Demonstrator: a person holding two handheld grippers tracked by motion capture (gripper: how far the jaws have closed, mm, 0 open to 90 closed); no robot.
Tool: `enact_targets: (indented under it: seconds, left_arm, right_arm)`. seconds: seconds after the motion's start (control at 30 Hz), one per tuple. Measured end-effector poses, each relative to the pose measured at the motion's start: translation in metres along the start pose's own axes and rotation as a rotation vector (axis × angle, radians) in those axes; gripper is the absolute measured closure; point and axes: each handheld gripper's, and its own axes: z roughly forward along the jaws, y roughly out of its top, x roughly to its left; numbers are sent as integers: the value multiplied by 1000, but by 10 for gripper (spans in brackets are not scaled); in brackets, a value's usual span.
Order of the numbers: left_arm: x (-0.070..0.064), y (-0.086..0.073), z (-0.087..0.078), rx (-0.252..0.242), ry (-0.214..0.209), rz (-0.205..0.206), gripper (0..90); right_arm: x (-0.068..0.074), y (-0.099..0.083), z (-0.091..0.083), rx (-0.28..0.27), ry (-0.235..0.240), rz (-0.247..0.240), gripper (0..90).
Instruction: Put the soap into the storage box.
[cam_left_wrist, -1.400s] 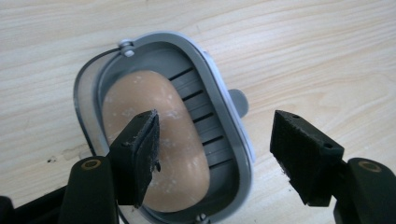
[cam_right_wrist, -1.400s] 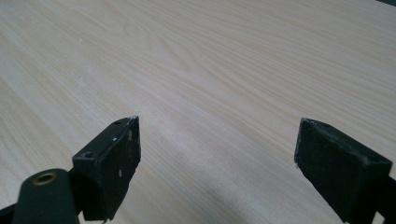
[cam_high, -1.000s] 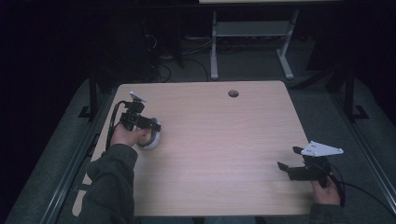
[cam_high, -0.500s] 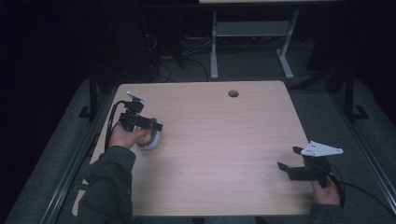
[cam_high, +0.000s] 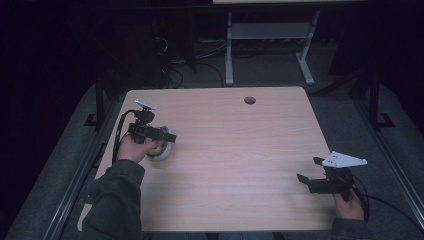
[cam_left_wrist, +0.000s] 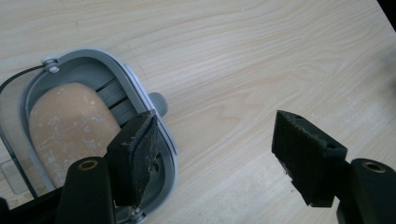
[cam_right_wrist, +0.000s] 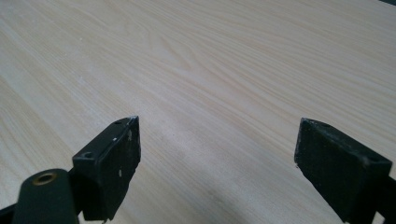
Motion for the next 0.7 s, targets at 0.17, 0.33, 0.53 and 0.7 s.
enact_targets:
  seconds: [0.17, 0.33, 0.53, 0.7]
  left_arm:
    - [-6, -1, 0, -1, -10, 21, 304]
    - [-9, -2, 0, -10, -28, 30, 303]
    - [-11, -5, -2, -21, -61, 34, 302]
    - [-18, -7, -3, -35, -90, 52, 299]
  right_arm:
    - [0, 0, 0, 3, 0, 3, 140]
    - [0, 0, 0, 2, 0, -3, 140]
    - [0, 0, 0, 3, -1, -8, 140]
    - [0, 0, 0, 3, -2, -4, 140]
